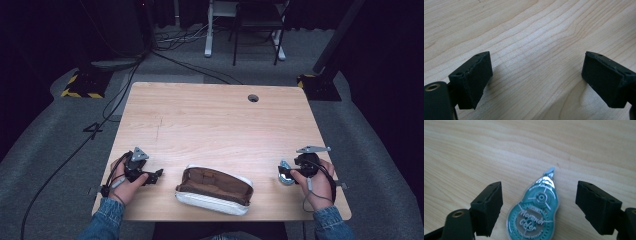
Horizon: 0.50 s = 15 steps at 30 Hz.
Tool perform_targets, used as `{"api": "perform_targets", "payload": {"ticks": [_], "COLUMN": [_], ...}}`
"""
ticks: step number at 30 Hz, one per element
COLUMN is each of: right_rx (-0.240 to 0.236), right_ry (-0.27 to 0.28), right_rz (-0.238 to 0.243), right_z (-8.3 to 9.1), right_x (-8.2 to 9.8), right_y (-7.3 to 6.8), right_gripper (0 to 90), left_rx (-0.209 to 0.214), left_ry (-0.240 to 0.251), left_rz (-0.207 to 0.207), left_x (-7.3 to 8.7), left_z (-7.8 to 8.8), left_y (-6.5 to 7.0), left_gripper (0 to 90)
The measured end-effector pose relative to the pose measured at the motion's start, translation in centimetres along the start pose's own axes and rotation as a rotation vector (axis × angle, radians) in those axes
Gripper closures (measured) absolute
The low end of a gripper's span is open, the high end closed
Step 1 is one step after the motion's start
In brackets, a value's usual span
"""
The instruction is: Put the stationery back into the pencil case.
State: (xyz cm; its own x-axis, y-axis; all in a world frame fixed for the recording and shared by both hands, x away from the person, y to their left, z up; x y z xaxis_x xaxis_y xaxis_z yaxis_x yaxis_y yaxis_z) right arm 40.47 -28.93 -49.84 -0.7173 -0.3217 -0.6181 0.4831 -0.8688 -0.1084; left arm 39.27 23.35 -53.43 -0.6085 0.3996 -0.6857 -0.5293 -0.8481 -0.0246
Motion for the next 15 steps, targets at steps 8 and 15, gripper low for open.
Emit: {"api": "perform_targets", "payload": {"ticks": [8,15], "right_rx": [0.009,0.021], "right_ry": [-0.129,-0.144], "right_rz": [-0.004,0.008], "right_z": [-0.91,-1.12], "right_x": [0.99,1.15], "right_y": [-0.38,-0.28], "right_gripper": [23.0,23.1], "left_rx": [0.000,0.002], "left_ry": [-0.001,-0.001], "left_rz": [-0.003,0.002], "left_x": [-0.02,-0.05], "left_z": [-0.02,-0.04], "left_y": [-0.02,0.02], "left_gripper": [9.8,9.8]}}
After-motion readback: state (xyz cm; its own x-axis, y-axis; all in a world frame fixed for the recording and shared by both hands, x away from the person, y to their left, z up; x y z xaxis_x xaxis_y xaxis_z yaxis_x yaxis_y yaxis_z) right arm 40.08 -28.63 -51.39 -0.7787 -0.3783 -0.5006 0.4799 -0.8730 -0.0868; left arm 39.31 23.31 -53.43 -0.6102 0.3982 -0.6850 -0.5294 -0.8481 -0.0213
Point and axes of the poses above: each handheld gripper's, and its own axes: z roughly backward along the jaws, x roughly out of its underside, y roughly to its right, the point moved 4 cm from there along -z, roughly forward along the jaws, and after that the axes turned 4 degrees about -x, right-handed, at the moved point
